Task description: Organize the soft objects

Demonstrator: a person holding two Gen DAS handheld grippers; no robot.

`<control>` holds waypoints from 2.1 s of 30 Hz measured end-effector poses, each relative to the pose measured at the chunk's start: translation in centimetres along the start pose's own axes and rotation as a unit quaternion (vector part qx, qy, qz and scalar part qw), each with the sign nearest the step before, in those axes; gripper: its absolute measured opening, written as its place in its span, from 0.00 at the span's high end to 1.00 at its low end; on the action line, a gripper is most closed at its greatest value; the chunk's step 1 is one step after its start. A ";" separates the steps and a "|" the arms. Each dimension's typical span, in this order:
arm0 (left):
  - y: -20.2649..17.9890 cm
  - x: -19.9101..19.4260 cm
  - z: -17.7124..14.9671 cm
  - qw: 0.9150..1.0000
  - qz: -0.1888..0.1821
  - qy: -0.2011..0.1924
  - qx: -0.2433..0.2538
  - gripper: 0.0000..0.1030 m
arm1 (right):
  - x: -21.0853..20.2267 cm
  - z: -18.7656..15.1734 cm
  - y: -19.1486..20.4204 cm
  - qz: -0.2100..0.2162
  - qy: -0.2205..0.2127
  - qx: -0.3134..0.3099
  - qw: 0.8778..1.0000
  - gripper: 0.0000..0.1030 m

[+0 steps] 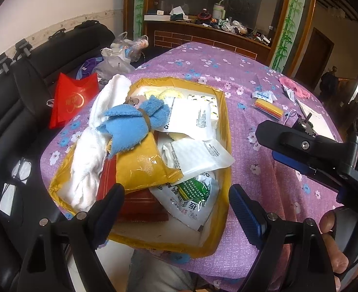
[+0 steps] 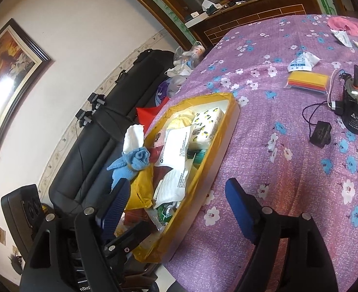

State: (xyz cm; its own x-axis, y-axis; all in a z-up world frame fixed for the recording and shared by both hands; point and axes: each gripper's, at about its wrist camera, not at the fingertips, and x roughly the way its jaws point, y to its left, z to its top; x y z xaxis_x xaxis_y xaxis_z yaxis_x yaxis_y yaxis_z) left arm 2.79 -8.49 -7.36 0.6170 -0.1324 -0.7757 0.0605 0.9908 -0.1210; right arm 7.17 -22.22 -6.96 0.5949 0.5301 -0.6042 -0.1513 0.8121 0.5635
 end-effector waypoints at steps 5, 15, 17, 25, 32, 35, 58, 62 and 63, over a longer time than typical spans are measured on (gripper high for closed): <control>0.4 -0.1 0.0 1.000 -0.001 0.000 -0.002 0.13 | 0.1 0.0 0.1 -0.002 0.000 0.001 1.000 0.23; 0.9 0.5 0.1 1.000 -0.001 0.004 -0.008 0.13 | 0.7 -0.1 0.2 -0.004 0.007 0.003 1.000 0.23; 0.9 0.5 0.1 1.000 0.000 0.004 -0.008 0.13 | 0.8 -0.1 0.2 -0.004 0.008 0.004 1.000 0.23; 1.0 0.7 0.1 1.000 0.000 0.005 -0.010 0.13 | 0.8 0.0 0.1 -0.005 0.007 0.004 1.000 0.22; 1.1 0.8 0.1 1.000 0.002 0.004 -0.009 0.13 | 0.9 0.0 0.1 -0.006 0.007 0.006 1.000 0.22; 1.0 0.8 0.1 1.000 0.001 0.004 -0.009 0.13 | 0.9 0.1 0.1 -0.006 0.007 0.006 1.000 0.22; 0.8 0.8 0.5 1.000 0.000 0.002 -0.006 0.13 | 0.9 0.2 0.1 -0.006 0.007 0.006 1.000 0.22; 0.7 0.6 0.4 1.000 0.000 0.001 -0.006 0.13 | 0.9 0.2 0.2 -0.006 0.007 0.006 1.000 0.23; 0.7 0.6 0.4 1.000 0.000 0.001 -0.006 0.13 | 0.9 0.2 0.2 -0.006 0.007 0.006 1.000 0.22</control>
State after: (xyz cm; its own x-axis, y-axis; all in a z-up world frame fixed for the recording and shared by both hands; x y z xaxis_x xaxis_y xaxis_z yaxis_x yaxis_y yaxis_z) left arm 3.53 -7.83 -7.66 0.6159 -0.1328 -0.7766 0.0507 0.9903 -0.1291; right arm 7.81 -21.67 -7.27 0.5856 0.5241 -0.6184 -0.1349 0.8153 0.5631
